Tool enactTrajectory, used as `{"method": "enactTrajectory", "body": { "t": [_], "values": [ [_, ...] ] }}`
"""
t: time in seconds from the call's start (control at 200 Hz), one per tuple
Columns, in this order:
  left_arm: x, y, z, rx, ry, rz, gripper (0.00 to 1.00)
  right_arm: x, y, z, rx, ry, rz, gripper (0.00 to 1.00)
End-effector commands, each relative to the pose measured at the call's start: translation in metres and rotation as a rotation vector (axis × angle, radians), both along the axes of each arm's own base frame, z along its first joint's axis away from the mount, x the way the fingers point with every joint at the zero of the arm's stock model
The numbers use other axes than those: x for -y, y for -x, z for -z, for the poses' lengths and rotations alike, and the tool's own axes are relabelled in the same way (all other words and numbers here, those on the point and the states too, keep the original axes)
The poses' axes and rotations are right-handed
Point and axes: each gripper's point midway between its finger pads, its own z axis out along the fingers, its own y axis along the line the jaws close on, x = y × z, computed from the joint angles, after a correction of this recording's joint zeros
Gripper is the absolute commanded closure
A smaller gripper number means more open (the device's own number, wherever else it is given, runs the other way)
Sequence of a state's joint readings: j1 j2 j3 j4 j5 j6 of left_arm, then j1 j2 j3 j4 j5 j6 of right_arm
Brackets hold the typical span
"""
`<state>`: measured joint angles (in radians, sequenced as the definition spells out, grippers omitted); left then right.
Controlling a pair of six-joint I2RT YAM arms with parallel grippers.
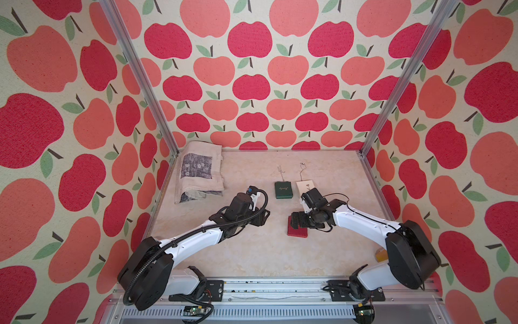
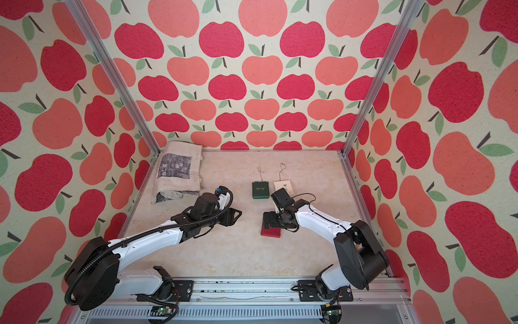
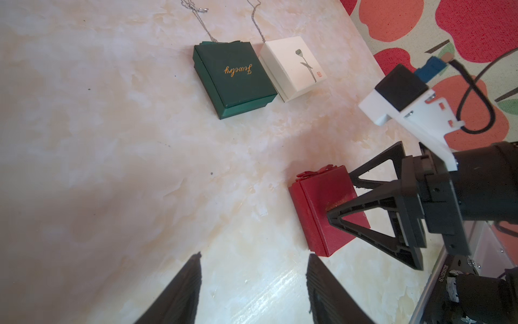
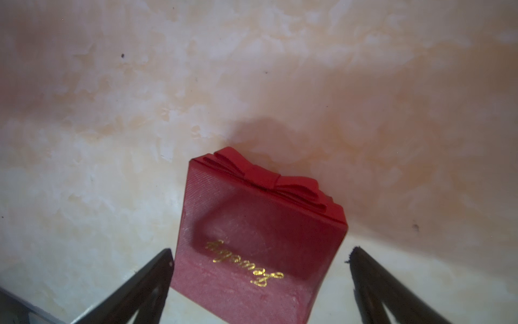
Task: Take the necklace out of the lift-off lid jewelry box
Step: Pick up the jewelry box from the center of the board.
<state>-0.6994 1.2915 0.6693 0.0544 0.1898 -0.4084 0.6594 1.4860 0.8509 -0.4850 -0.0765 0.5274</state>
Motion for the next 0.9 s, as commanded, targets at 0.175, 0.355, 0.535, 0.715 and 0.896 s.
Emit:
{"method": "enactTrajectory", "body": {
  "t": [0.175,0.355,0.535,0.715,0.896],
  "values": [
    [-0.015,0.004,0.001,0.010,-0.023,-0.034,0.37,-0.038,-0.014,-0.013,0.012,-0.070,-0.098,0.01],
    [-0.020,0.005,0.001,0.017,-0.027,-0.050,0.37,-0.038,-0.015,-0.019,0.048,0.013,-0.124,0.01],
    [-0.025,0.007,0.003,0.016,-0.023,-0.061,0.36,-0.040,-0.007,-0.022,0.084,0.107,-0.165,0.01],
    [-0.027,0.007,0.005,0.014,-0.026,-0.064,0.35,-0.040,0.000,-0.018,0.097,0.184,-0.214,0.01],
    [-0.028,0.004,0.004,0.016,-0.024,-0.071,0.34,-0.035,0.004,-0.013,0.097,0.226,-0.248,0.01]
  ]
}}
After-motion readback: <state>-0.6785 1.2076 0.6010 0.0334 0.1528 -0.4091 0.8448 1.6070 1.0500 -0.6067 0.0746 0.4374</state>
